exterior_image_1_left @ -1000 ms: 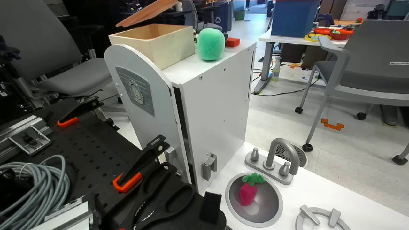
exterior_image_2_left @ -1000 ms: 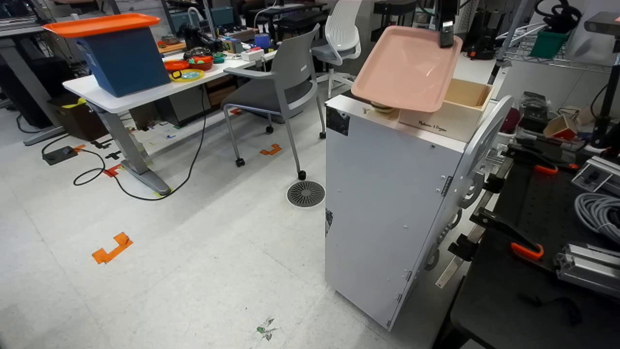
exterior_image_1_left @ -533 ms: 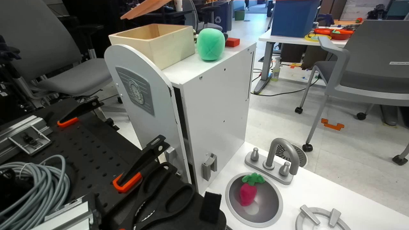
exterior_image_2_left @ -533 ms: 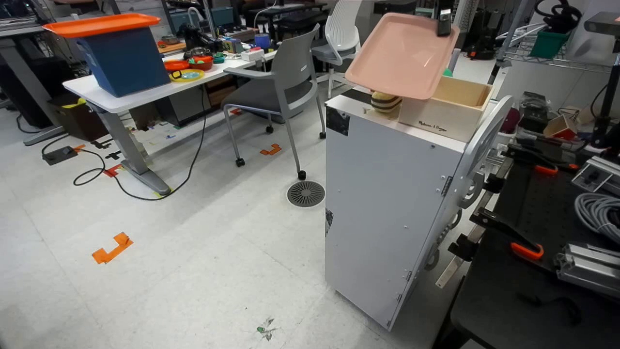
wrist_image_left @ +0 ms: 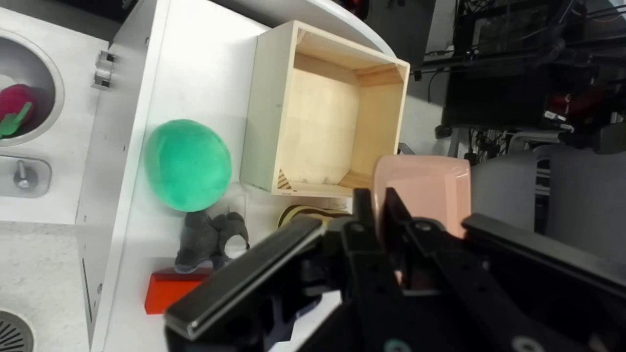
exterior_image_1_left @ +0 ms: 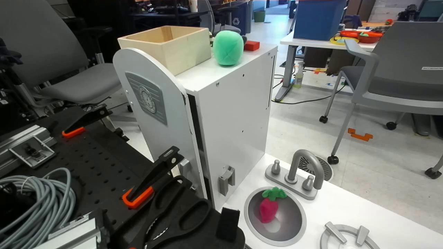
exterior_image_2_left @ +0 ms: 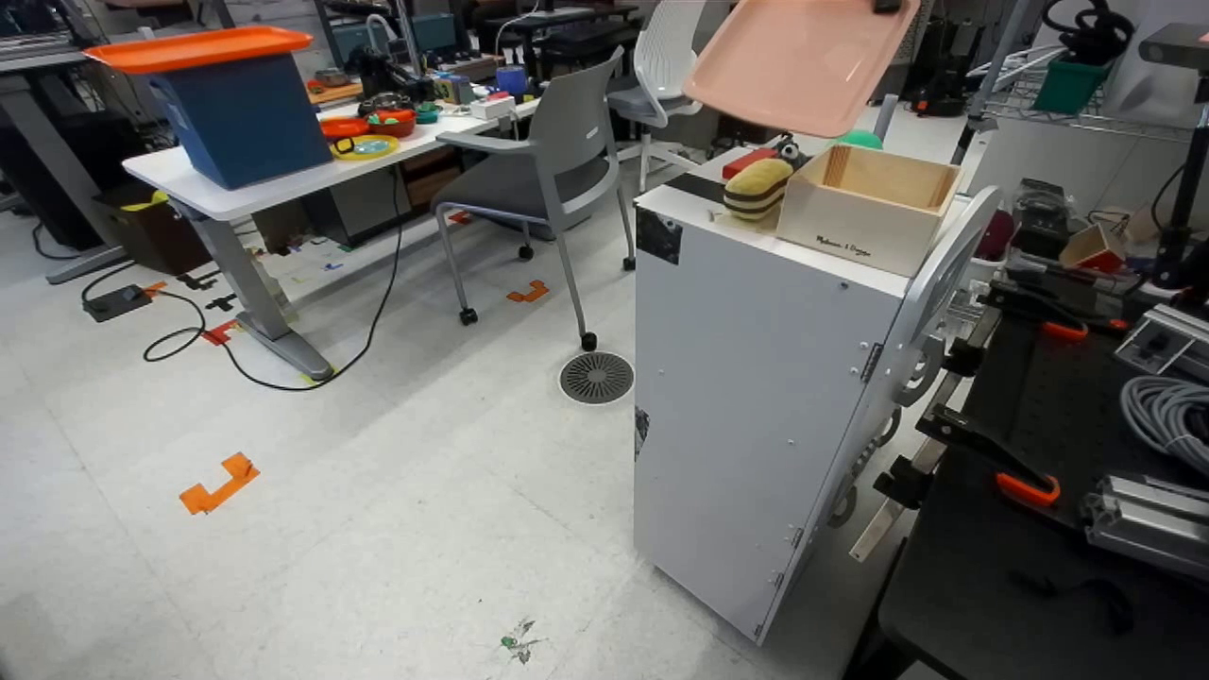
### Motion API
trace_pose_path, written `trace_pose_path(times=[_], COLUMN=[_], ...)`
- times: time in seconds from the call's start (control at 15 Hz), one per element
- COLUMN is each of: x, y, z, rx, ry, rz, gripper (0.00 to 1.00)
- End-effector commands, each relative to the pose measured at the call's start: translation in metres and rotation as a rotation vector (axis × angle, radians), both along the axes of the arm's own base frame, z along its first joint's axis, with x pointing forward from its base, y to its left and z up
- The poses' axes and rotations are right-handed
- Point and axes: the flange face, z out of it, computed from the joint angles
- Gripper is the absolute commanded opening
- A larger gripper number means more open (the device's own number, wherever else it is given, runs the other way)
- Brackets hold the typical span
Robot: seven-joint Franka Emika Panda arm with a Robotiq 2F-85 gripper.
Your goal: Pick up the peach tray from the top of the white box and place it down on the box
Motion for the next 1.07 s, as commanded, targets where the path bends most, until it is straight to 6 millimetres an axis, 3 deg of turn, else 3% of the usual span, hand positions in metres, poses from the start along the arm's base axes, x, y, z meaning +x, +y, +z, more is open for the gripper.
trace_pose_path(times=[0.0,0.53,1.0], x=[-0.017,-0.037,-0.056], y=[-0.009,-0.024,-0.013], z=[0.017,0.037,0.054], rx=[-0.033,-0.341,-0.492], ry=[-0.011,-0.166,-0.269], rz=[-0.07,-0.147,-0.191], gripper=[0.02,0.02,0.02])
